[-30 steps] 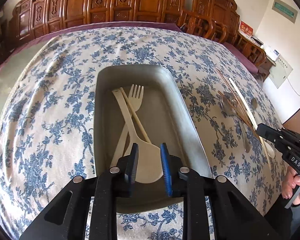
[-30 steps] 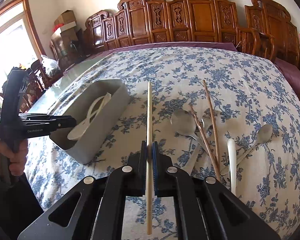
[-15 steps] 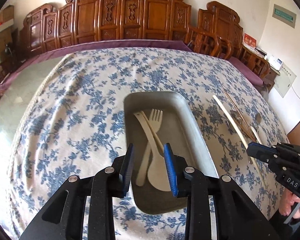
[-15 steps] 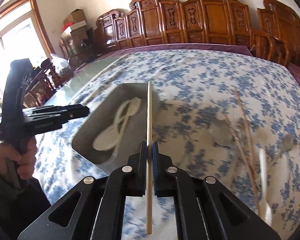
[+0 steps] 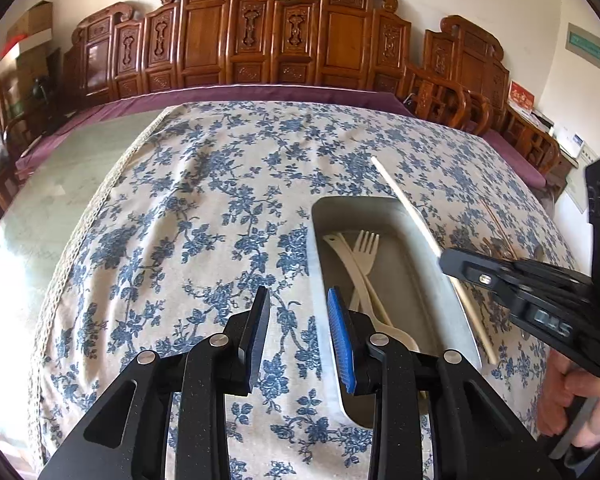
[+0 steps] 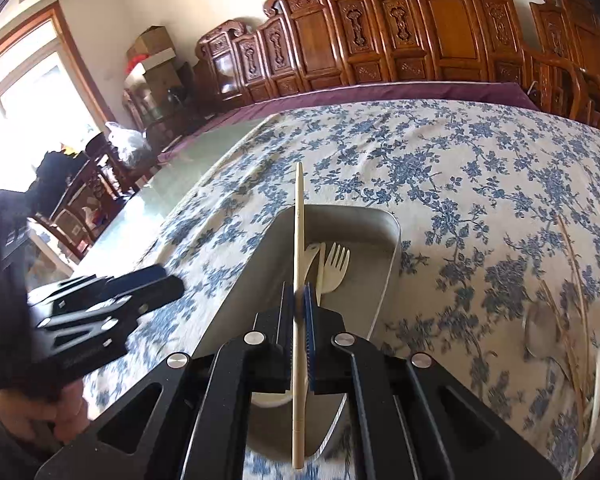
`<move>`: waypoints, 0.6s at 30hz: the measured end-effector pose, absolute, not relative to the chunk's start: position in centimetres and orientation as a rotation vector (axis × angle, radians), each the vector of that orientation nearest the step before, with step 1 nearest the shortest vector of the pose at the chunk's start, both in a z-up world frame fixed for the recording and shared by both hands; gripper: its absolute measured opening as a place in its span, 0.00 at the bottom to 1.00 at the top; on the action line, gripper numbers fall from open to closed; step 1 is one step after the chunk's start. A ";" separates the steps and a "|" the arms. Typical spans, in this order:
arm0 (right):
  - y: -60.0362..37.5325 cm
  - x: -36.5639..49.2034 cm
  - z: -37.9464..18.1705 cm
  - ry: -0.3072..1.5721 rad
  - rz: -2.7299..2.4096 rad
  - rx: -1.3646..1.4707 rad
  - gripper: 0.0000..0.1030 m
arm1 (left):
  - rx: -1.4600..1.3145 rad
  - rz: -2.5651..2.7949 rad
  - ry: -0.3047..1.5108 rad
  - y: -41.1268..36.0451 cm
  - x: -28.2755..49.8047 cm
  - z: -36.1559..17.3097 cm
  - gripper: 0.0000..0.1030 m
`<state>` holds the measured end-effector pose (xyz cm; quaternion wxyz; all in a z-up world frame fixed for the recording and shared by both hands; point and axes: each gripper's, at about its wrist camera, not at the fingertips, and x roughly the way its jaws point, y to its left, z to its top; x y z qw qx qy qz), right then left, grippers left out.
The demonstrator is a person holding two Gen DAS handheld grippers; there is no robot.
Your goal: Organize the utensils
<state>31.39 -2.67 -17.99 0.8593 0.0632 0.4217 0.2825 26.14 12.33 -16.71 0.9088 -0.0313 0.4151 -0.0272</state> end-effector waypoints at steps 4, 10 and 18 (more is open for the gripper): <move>-1.7 32.1 -19.2 0.909 0.568 0.124 0.06 | -0.066 -0.050 0.853 12.5 26.1 -16.6 0.27; -0.8 32.1 -20.8 0.933 0.561 0.093 0.06 | -0.066 -0.050 0.850 12.6 26.1 -16.5 0.27; -0.5 31.8 -21.3 0.933 0.560 0.075 0.07 | -0.065 -0.049 0.852 12.6 26.1 -16.6 0.27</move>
